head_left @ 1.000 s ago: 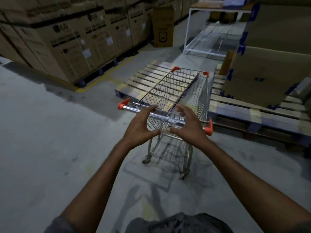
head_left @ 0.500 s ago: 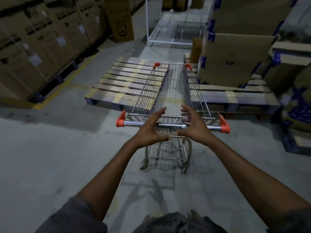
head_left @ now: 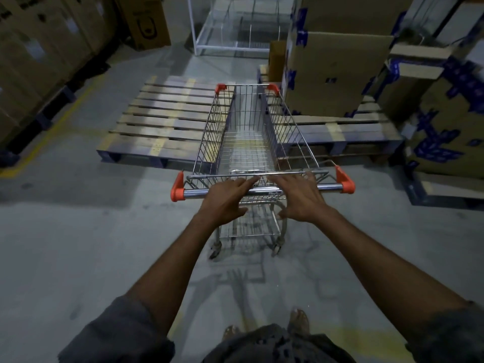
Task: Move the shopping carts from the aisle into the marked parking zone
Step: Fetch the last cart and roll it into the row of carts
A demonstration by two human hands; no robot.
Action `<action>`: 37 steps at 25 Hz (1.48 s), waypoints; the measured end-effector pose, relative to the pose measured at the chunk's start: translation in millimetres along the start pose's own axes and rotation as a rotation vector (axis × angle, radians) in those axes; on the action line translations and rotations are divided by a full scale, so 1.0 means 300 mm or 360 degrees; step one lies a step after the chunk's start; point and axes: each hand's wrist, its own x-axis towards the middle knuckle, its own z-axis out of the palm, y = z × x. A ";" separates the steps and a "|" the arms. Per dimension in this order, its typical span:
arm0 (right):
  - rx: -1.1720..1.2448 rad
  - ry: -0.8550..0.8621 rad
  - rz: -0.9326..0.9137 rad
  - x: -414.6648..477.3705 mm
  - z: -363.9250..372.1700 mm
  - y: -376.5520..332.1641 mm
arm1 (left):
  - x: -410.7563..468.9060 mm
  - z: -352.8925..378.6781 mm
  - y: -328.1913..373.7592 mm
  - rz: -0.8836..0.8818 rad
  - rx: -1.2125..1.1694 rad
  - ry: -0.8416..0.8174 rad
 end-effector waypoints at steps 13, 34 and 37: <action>-0.0161 0.0189 0.0235 0.029 0.008 -0.049 | 0.021 0.007 0.014 -0.0063 0.0011 0.0118; -0.0258 0.0122 0.0454 -0.284 0.047 -0.036 | -0.098 -0.029 0.274 0.0054 0.0235 -0.0015; -0.0204 0.0135 0.0475 -0.372 0.060 -0.021 | -0.108 -0.051 0.342 0.0053 0.0196 -0.0114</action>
